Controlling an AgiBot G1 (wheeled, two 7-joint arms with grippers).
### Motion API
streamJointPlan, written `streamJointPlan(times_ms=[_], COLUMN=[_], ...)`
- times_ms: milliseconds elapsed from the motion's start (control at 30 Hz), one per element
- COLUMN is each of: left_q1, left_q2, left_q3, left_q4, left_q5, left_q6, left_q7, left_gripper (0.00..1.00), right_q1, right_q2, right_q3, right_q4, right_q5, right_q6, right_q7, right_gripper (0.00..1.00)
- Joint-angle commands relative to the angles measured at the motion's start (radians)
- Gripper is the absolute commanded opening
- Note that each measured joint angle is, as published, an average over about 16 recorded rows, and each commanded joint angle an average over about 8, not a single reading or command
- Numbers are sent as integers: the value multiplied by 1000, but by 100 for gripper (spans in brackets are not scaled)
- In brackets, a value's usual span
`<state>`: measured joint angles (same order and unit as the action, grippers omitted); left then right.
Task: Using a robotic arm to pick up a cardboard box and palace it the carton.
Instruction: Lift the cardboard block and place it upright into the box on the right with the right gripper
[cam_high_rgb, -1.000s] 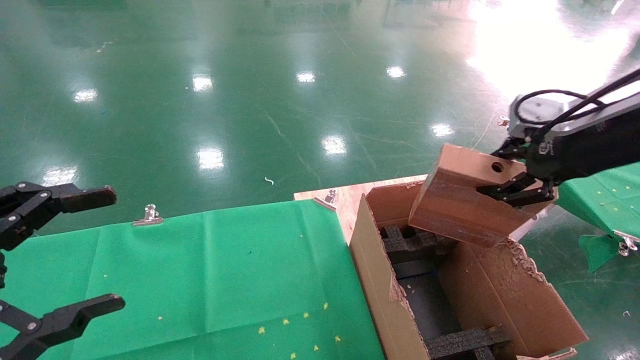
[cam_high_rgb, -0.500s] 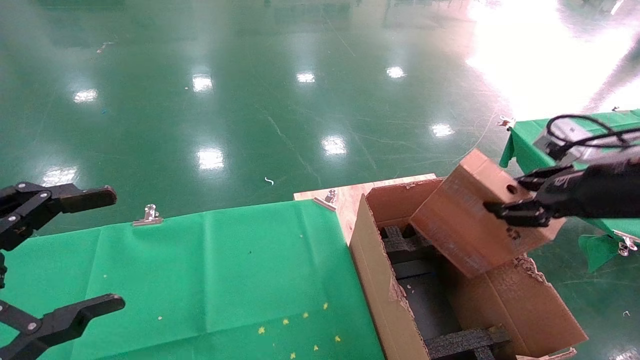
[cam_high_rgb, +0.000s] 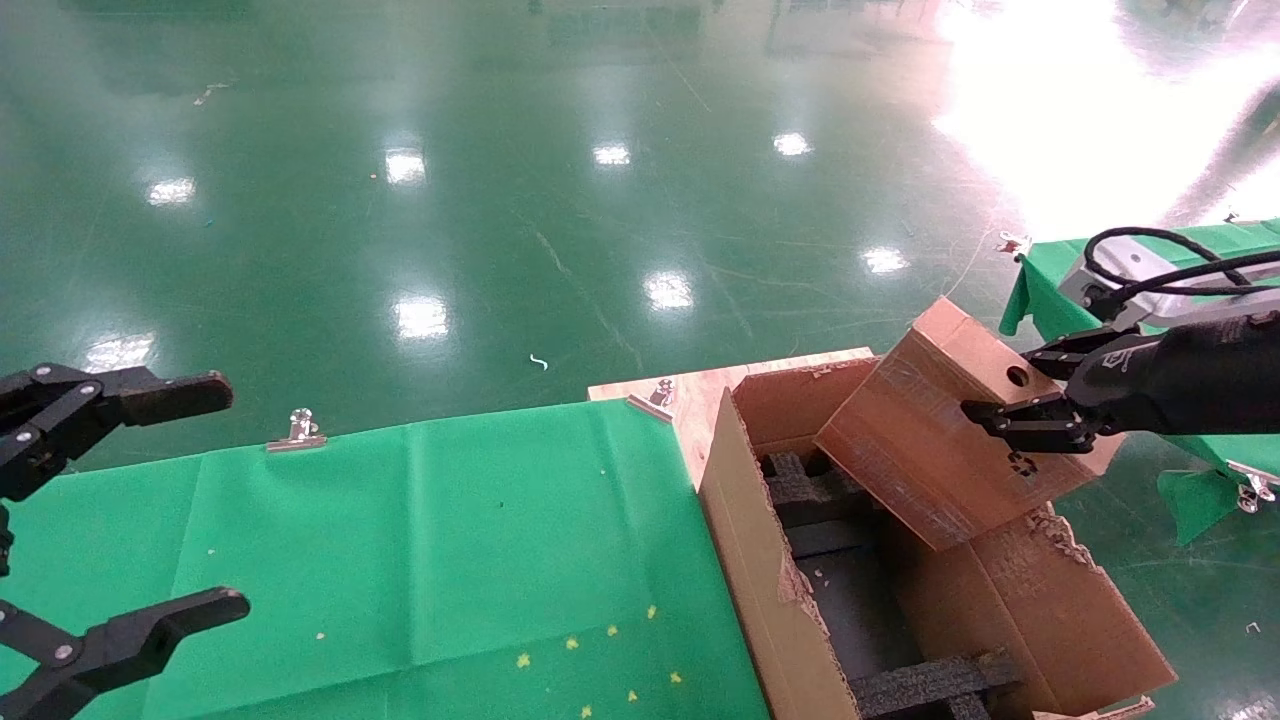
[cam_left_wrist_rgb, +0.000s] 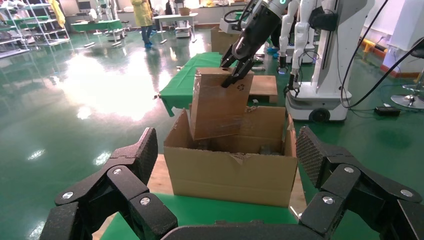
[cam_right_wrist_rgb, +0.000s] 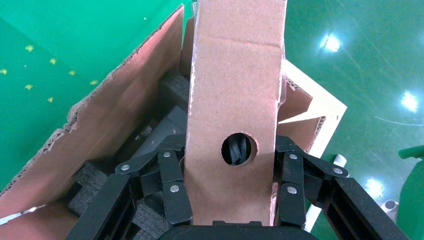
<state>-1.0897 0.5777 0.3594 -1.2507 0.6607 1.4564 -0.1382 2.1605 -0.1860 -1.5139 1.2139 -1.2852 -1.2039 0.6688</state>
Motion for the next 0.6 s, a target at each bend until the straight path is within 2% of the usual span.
streamJointPlan(times_ms=[33, 167, 300, 433, 600], left_q1=[0, 0, 0, 0, 0], left_q2=[0, 0, 0, 0, 0], left_q3=[0, 0, 0, 0, 0], left_q4=[0, 0, 0, 0, 0], left_q5=[0, 0, 0, 0, 0], left_q6=[0, 0, 0, 0, 0], left_q7=[0, 0, 0, 0, 0], left_gripper=[100, 100, 100, 100, 100], right_q1=[2, 2, -1, -5, -12], right_q2=[-4, -8, -16, -25, -21], right_q3=[1, 1, -7, -22, -45], right_q4=[-6, -18, -33, -34, 6], right_q5=[-1, -2, -22, -78, -173], right_q6=[-4, -9, -6, 10, 35], right_q7=[-4, 2, 46, 143, 320], right_gripper=[0, 0, 0, 0, 0])
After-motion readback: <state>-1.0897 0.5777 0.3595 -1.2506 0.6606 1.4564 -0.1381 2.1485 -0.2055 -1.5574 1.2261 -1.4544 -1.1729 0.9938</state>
